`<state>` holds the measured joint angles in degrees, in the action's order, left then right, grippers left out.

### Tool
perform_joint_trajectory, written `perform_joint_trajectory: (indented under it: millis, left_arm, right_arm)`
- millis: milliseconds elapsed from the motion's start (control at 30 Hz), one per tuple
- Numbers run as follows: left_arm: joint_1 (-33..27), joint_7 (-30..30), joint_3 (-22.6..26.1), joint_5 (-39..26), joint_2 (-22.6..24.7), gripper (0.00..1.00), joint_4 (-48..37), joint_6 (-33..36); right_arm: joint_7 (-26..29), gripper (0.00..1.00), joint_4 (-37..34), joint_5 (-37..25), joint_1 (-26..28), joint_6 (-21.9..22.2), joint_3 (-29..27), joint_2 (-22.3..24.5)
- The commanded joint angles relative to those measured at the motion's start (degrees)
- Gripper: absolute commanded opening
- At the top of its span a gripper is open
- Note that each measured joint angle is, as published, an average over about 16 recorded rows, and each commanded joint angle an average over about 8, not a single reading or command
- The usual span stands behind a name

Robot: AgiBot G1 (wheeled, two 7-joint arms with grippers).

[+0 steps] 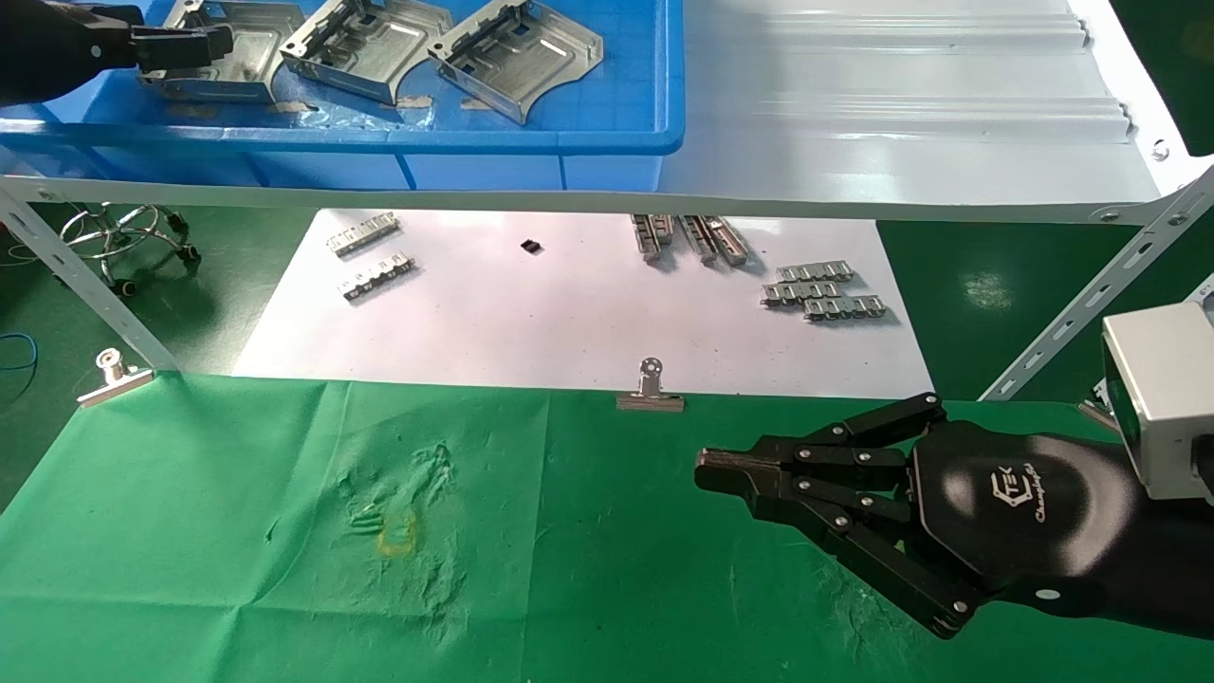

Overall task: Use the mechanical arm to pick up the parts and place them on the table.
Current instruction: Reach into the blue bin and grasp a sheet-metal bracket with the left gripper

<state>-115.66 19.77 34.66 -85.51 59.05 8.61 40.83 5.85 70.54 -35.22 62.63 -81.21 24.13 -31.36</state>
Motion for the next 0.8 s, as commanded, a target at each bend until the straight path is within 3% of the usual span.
perform_joint_trajectory:
  millis: [33,800]
  left_arm:
    - [0.1,-0.1,0.1,-0.1,0.1,0.00,-0.3,-0.1]
    - [-1.0,-1.6,0.2,-0.4,0.9,0.00,-2.7,-1.6]
  right_arm:
    - [0.0,0.00,0.0,0.0,0.0,0.0,0.0,0.0]
    - [0.0,0.00,0.0,0.0,0.0,0.0,0.0,0.0]
